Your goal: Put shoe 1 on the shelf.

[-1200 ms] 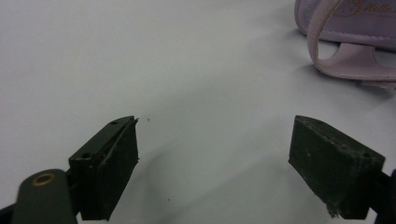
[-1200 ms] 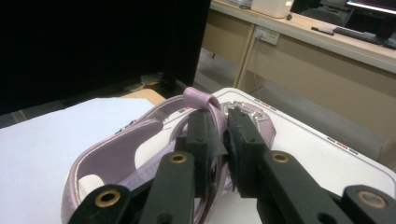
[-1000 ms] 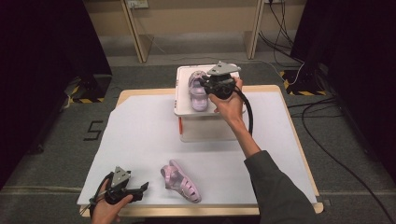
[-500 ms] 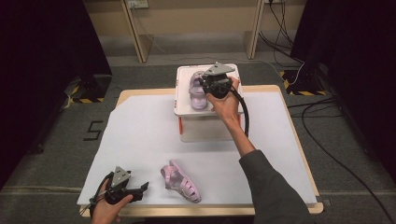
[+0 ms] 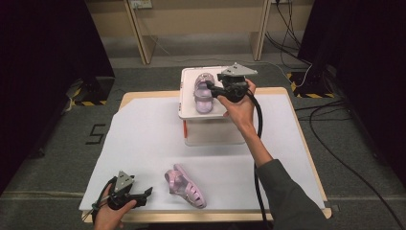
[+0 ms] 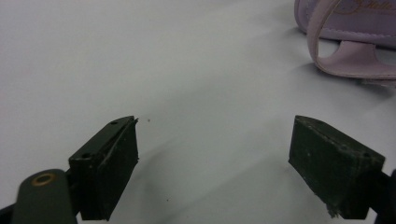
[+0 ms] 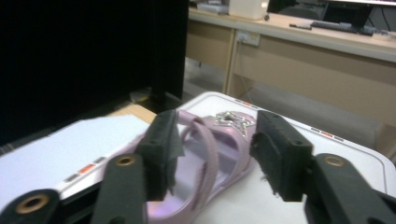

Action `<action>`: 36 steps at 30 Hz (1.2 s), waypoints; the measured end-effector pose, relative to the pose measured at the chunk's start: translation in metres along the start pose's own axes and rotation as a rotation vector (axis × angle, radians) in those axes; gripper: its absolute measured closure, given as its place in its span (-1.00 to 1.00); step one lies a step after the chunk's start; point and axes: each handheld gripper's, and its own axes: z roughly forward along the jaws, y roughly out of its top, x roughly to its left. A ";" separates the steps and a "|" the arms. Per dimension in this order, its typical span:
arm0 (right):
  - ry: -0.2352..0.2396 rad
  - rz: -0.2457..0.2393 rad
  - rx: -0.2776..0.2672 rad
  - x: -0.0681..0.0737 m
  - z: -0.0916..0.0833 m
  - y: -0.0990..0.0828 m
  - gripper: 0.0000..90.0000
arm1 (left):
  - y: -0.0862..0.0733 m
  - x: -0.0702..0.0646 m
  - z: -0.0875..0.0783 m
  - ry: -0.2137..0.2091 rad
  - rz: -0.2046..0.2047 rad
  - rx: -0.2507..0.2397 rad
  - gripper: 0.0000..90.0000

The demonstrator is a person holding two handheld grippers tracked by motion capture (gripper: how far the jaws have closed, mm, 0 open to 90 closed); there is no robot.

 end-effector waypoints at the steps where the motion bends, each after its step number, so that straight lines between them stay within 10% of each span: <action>1: 0.004 0.000 -0.008 0.002 -0.006 -0.001 0.01 | 0.000 0.000 0.000 0.001 0.000 0.001 -0.66; 17: 0.174 -0.022 0.043 0.048 -0.083 -0.073 -0.24 | -0.001 0.000 0.000 0.009 -0.004 0.010 -0.66; 36: 0.285 -0.006 0.198 0.083 -0.094 -0.149 -0.30 | -0.001 0.000 -0.001 0.007 -0.010 -0.004 -0.66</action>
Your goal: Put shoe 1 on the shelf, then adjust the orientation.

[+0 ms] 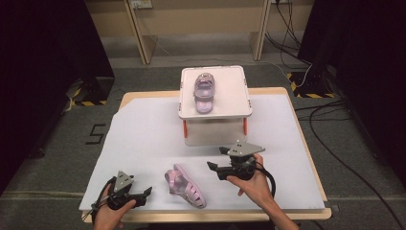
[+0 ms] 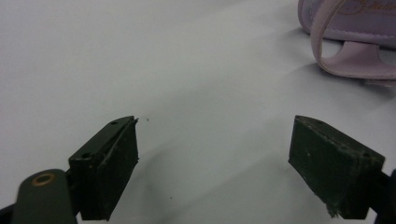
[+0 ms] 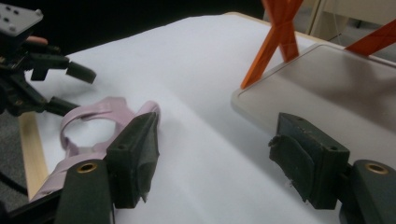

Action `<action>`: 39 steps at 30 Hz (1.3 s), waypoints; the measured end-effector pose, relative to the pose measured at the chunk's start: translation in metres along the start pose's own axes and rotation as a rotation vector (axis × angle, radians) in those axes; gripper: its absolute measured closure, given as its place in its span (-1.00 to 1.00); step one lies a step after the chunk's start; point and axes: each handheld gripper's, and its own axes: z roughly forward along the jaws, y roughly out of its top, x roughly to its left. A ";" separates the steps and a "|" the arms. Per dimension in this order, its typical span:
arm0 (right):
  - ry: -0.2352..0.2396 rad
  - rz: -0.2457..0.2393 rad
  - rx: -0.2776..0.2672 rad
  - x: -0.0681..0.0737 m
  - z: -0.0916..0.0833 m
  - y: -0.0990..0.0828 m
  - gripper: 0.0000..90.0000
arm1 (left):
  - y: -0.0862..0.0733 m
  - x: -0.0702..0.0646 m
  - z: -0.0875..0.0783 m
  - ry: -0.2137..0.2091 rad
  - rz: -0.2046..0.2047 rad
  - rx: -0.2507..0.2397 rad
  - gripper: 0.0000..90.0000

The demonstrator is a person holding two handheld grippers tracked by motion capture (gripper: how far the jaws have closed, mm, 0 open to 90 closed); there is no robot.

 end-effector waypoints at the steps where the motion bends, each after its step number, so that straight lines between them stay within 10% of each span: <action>1: 0.003 -0.004 0.003 0.003 0.001 -0.002 -0.31 | 0.000 0.000 0.000 0.001 0.001 0.000 -0.66; 24: 0.135 -0.077 0.062 0.065 0.014 -0.018 -0.42 | 0.000 0.000 -0.001 0.001 0.005 0.000 -0.66; 39: 0.128 -0.134 0.113 0.080 0.029 -0.027 -0.43 | -0.001 0.000 -0.002 0.002 0.004 0.000 -0.66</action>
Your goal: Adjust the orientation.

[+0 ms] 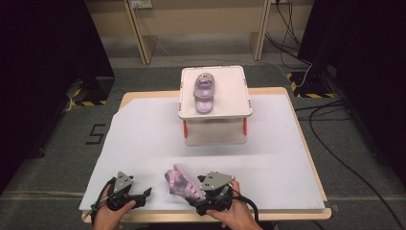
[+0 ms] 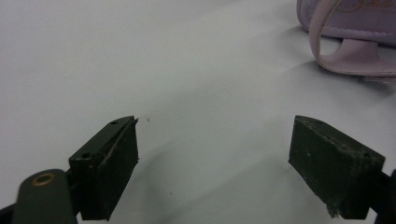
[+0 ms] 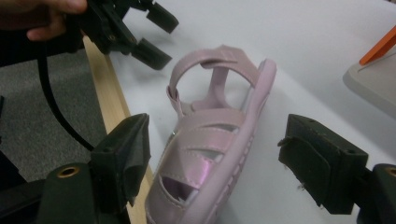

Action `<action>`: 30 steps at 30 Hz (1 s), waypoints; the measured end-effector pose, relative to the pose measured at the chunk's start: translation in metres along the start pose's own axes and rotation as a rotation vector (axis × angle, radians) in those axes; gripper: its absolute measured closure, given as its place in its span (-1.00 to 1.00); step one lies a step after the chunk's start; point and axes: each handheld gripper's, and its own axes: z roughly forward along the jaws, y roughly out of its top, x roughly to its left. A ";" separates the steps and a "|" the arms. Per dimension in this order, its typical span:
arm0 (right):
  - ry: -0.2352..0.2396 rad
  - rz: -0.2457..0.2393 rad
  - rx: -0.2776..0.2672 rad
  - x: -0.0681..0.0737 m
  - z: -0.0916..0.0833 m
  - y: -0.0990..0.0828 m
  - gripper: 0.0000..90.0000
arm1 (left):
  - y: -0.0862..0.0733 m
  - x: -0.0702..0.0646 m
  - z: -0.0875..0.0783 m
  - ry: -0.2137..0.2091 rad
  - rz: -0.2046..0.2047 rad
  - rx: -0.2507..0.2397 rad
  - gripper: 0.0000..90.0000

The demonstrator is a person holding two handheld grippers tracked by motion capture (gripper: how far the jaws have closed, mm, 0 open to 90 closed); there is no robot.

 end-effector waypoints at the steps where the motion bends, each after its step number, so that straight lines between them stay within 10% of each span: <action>1: 0.004 -0.005 0.016 -0.002 0.002 -0.003 -0.33 | 0.000 0.000 0.000 0.001 -0.001 -0.001 -0.66; 18: 0.009 0.113 0.042 -0.052 -0.005 -0.019 0.16 | 0.002 -0.002 0.002 -0.014 0.014 0.000 -0.66; 23: 0.032 0.206 0.040 -0.067 -0.006 -0.027 0.07 | 0.003 -0.002 0.003 -0.015 0.015 0.004 -0.66; 30: -0.054 0.177 0.022 -0.058 -0.006 -0.019 -0.31 | 0.002 -0.003 0.003 -0.017 0.017 0.003 -0.66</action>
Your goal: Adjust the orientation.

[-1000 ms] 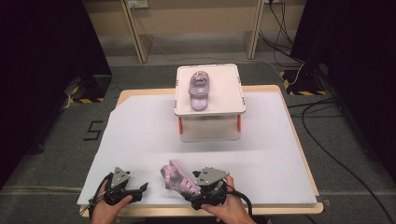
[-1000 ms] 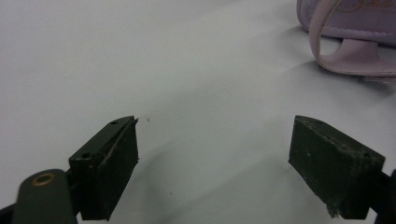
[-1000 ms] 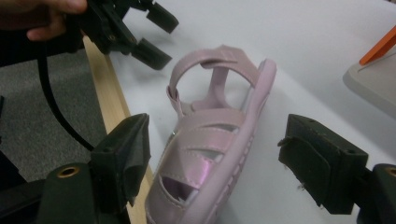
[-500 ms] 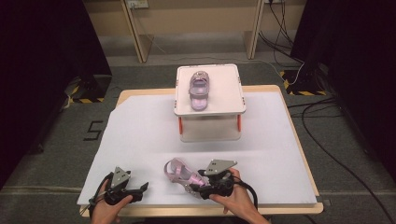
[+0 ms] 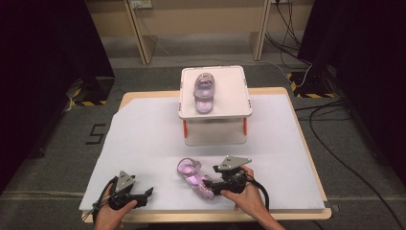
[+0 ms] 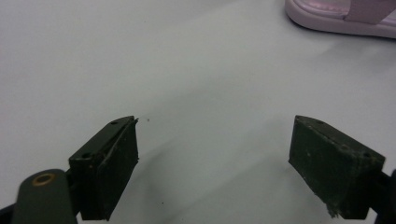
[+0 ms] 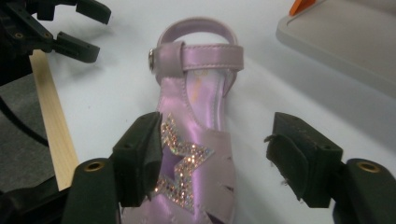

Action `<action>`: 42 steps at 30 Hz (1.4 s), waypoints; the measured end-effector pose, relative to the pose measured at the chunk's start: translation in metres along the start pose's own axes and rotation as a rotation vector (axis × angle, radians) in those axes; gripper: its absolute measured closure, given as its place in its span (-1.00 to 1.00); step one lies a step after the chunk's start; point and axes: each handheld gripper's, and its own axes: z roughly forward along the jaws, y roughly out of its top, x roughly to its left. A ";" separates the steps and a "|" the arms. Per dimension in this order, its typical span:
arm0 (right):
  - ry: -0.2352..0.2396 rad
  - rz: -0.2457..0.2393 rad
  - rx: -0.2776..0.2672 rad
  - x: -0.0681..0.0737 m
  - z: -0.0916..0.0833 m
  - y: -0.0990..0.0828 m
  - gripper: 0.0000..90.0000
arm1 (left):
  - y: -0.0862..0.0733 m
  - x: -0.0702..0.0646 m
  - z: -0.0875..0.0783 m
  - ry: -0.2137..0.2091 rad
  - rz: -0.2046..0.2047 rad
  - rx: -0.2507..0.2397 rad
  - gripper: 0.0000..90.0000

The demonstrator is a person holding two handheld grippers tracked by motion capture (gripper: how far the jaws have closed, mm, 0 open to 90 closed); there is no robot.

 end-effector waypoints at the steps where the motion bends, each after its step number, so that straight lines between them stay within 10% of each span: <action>1: -0.005 0.000 -0.004 0.004 0.002 0.001 -0.34 | 0.000 0.000 0.000 0.000 0.000 -0.001 -0.66; 16: -0.054 -0.087 0.057 0.024 0.028 -0.001 -0.43 | -0.001 0.000 -0.002 0.001 0.004 0.000 -0.66; 31: -0.094 -0.187 0.183 0.011 -0.003 -0.001 -0.38 | -0.001 0.001 -0.003 0.002 -0.003 -0.009 -0.66; 42: -0.176 -0.147 0.166 -0.014 -0.024 -0.009 -0.27 | 0.000 0.000 -0.002 0.000 0.003 -0.002 -0.66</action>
